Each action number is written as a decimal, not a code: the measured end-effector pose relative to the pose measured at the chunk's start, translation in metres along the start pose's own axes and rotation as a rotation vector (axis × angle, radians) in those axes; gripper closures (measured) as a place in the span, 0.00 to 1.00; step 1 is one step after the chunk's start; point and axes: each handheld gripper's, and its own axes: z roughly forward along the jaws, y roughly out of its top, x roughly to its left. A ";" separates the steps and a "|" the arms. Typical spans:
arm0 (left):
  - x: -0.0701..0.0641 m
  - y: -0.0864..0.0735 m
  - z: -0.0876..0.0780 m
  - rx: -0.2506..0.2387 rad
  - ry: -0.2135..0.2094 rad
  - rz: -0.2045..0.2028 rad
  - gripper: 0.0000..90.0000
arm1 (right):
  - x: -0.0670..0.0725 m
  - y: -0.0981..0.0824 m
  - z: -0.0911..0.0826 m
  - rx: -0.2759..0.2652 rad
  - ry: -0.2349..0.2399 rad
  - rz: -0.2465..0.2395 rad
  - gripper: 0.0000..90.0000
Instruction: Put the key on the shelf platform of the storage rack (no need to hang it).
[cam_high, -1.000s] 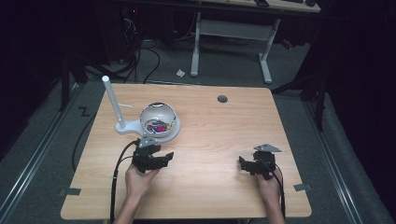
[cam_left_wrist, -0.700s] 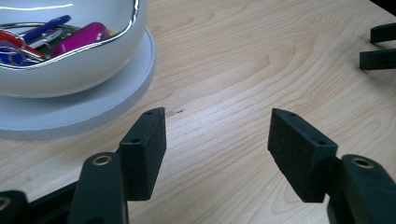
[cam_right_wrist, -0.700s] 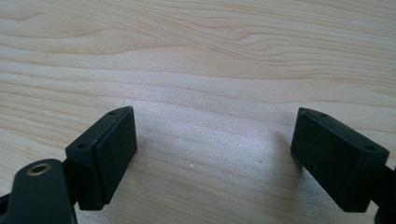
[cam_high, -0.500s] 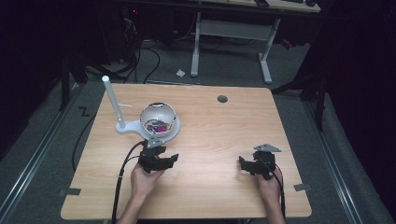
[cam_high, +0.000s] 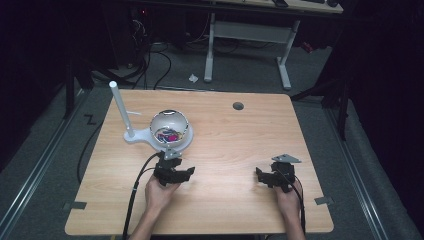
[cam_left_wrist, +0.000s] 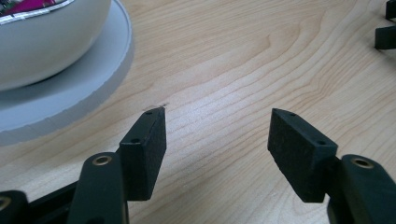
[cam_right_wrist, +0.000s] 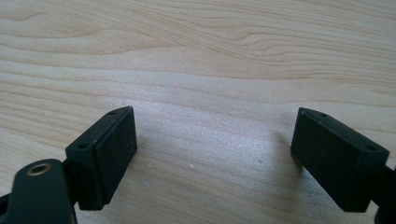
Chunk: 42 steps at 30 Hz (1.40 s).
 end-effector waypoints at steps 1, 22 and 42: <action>0.000 0.000 0.000 0.000 0.000 0.000 0.42 | 0.000 0.000 0.000 0.000 0.000 0.000 0.16; -0.003 -0.007 0.020 0.030 0.054 0.045 0.42 | 0.000 0.000 0.000 0.001 0.000 0.002 0.16; -0.007 -0.013 0.027 -0.008 0.139 0.083 0.38 | 0.000 0.000 0.000 0.000 0.001 0.003 0.16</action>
